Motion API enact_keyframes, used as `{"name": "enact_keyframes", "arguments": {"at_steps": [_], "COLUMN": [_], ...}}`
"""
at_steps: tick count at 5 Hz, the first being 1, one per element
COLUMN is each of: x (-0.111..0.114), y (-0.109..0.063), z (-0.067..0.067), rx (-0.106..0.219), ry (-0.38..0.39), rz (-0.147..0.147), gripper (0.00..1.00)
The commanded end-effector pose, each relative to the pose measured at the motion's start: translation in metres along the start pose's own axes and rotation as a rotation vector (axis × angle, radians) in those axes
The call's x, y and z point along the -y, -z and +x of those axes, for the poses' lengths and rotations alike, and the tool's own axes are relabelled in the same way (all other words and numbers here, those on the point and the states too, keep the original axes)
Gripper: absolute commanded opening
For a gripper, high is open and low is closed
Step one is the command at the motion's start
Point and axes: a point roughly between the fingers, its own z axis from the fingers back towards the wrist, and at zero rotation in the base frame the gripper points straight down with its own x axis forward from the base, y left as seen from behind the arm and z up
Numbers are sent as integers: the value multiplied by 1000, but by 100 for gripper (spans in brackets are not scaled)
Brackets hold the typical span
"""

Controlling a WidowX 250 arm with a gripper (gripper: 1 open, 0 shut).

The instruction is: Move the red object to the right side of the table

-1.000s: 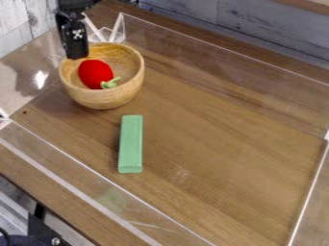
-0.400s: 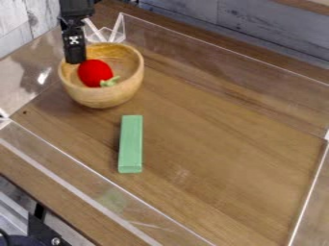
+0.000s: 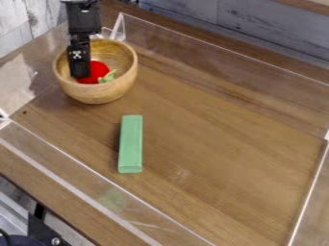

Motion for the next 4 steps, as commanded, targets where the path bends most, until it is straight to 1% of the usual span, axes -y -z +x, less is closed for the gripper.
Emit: {"name": "enact_keyframes", "arguments": {"at_steps": [1,2,4], "x": [-1,3,9], "y": [-19,-21,-26], "z": [6,9,17], "rx": [20,32,81], "ry": [50,84,78], "rz": [45,28,-10], "gripper": [100,100,100]}}
